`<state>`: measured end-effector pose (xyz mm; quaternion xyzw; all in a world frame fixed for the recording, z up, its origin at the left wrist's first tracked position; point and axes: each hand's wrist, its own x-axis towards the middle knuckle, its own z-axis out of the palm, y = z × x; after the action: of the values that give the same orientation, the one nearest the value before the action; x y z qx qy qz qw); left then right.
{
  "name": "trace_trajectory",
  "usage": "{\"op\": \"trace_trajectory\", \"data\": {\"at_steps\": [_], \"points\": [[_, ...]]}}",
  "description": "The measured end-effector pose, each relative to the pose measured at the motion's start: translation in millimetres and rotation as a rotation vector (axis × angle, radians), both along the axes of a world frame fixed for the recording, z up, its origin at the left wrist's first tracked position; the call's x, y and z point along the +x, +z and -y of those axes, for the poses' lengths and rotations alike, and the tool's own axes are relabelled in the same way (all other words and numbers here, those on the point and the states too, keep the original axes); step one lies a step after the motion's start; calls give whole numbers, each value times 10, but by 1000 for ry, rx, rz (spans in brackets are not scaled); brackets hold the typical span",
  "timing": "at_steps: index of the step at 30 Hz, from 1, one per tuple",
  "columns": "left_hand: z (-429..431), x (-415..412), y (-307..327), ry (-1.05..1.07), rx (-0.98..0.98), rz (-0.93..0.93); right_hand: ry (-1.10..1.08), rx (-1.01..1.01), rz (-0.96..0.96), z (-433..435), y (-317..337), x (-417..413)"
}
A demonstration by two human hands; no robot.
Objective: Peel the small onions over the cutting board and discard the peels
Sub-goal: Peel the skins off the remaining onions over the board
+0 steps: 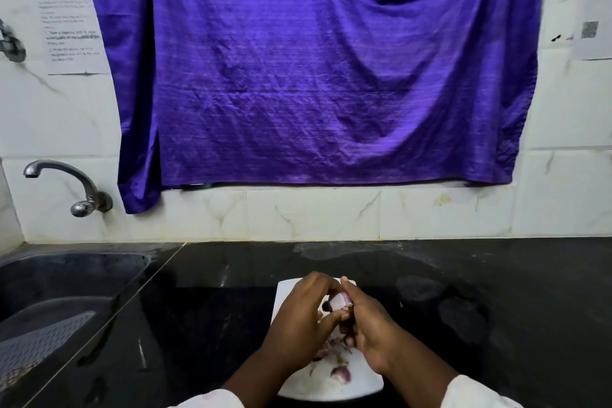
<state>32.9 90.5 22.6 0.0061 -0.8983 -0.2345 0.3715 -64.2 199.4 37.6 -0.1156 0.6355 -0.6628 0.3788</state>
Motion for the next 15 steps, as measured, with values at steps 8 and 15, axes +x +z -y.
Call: {"op": "trace_trajectory", "data": {"at_steps": [8, 15], "points": [[-14, -26, 108, 9, -195, 151, -3, 76, -120, 13, -44, -6], [18, -53, 93, 35, -455, 191, -34, 116, -81, 44, -64, -35]]}}
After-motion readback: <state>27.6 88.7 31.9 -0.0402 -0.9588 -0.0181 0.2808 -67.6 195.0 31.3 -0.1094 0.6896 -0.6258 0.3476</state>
